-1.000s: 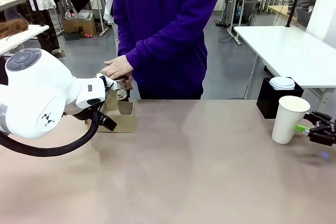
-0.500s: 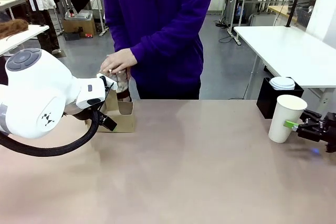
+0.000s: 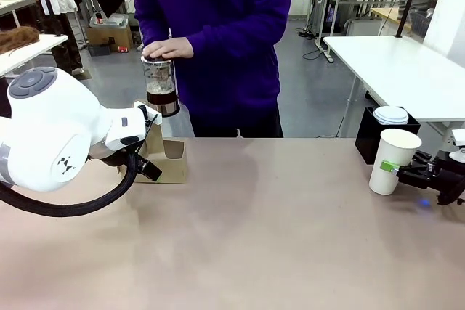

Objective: Pour a drink into a cup and package it in a carrier.
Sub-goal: Pick up the 600 ml Paper Cup and place it in the middle top area of the table.

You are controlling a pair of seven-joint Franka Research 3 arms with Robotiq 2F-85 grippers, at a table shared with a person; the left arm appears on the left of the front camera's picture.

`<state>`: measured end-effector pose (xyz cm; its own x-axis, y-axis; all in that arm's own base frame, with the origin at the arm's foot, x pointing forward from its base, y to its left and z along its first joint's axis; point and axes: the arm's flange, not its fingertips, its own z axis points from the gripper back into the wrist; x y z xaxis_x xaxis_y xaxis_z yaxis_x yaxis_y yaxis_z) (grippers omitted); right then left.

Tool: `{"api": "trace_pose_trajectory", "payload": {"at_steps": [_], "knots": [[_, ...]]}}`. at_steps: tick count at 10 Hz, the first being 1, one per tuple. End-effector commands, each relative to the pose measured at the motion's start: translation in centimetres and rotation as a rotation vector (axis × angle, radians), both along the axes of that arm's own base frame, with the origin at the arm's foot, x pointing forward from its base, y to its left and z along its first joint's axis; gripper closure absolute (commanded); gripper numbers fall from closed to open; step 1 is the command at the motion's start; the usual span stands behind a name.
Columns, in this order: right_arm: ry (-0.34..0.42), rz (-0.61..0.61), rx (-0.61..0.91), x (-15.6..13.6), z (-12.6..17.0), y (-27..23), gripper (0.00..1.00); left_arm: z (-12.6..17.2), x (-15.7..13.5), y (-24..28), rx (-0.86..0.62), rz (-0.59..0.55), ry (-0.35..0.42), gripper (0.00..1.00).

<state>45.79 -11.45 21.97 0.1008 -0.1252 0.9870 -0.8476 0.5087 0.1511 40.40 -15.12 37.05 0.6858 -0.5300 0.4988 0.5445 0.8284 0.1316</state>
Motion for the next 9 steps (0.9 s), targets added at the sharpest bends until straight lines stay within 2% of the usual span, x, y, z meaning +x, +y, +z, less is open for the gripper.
{"api": "trace_pose_trajectory", "payload": {"at_steps": [1, 2, 6, 7, 9], "knots": [[0.023, -0.02, 0.009, 0.5, 0.2, 0.0, 0.2, 0.0, 0.0, 0.0, -0.001, 0.0, 0.0, 0.0], [0.0, 0.0, 0.0, 0.0, 0.0, 0.0, 0.2, 0.0, 0.0, 0.0, -0.001, 0.0, 0.0, 0.0], [0.003, 0.0, 0.001, 0.0, 0.0, 0.0, 0.2, 0.0, 0.0, 0.0, -0.001, 0.0, 0.0, 0.0], [-0.011, -0.068, 0.016, -0.8, 2.7, 1.1, 0.2, 0.0, 0.0, 0.0, -0.001, 0.0, 0.0, 0.0], [-0.035, -0.056, 0.046, -1.0, 8.2, 4.4, 0.2, 0.0, 0.0, 0.0, -0.001, 0.0, 0.0, 0.0]]}}
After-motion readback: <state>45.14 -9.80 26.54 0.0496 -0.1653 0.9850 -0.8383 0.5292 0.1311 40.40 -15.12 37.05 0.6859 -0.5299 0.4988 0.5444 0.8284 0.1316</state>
